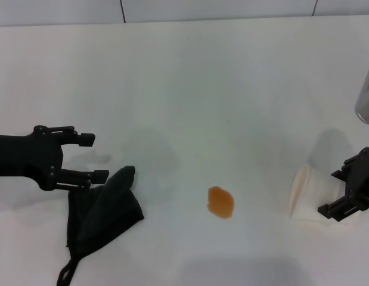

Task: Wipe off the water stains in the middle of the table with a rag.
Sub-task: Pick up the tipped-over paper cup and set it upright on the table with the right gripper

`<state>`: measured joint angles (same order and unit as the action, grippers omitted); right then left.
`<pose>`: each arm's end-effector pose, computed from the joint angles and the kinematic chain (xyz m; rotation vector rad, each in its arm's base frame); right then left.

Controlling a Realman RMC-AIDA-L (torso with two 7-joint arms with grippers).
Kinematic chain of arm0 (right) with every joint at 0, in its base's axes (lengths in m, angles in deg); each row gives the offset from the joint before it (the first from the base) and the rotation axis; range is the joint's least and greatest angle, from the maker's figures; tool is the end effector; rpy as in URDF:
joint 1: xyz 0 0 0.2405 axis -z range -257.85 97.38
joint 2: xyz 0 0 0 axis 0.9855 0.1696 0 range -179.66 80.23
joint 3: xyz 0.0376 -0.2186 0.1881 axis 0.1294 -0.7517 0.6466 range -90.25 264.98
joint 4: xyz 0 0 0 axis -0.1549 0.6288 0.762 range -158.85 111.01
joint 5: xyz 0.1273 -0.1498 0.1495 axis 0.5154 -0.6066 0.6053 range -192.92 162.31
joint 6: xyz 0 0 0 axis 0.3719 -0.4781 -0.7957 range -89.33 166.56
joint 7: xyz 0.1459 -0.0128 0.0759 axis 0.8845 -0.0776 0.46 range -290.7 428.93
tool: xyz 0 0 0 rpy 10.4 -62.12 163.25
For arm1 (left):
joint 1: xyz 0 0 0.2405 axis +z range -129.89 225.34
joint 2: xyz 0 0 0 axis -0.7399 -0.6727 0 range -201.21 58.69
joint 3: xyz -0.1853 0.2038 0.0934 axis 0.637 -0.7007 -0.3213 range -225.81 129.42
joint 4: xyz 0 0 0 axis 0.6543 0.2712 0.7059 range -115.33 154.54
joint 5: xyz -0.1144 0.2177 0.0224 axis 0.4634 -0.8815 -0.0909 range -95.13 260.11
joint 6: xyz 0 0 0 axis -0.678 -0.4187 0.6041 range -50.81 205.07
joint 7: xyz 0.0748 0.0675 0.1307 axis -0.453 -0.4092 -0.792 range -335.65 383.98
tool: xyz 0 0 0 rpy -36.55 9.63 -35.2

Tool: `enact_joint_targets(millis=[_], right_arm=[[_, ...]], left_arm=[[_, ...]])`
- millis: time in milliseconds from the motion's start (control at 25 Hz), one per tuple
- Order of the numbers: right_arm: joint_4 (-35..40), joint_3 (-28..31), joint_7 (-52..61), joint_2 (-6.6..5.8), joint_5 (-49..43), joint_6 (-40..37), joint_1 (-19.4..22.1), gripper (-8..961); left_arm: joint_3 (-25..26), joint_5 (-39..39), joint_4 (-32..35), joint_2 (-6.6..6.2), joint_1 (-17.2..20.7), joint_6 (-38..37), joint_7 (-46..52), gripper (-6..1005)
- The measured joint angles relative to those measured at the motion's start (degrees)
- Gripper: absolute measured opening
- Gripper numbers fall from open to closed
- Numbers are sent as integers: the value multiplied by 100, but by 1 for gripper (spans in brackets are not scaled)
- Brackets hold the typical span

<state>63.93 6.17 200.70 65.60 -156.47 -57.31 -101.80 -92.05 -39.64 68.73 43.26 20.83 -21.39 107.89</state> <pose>0.2449 0.3528 -0.0029 -2.7744 0.7088 -0.5474 -0.3217 0.3614 0.0180 -2.8987 -0.5374 -0.3885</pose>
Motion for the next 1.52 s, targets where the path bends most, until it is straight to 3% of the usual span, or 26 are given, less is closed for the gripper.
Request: enact_joint_targets(millis=[720, 1040, 1240, 1520], right_arm=[[188, 6, 75, 0, 33, -36, 4, 720], [529, 599, -78, -1, 251, 134, 11, 664], [494, 885, -408, -9, 670, 388, 70, 624], [137, 1231, -1320, -9, 1942, 854, 392, 612]], left_arm=[[0, 7, 0, 0, 8, 3, -5, 885], [3, 22, 0, 0, 28, 8, -19, 885], [9, 23, 0, 0, 24, 9, -30, 885], [9, 23, -5, 0, 20, 31, -31, 885]])
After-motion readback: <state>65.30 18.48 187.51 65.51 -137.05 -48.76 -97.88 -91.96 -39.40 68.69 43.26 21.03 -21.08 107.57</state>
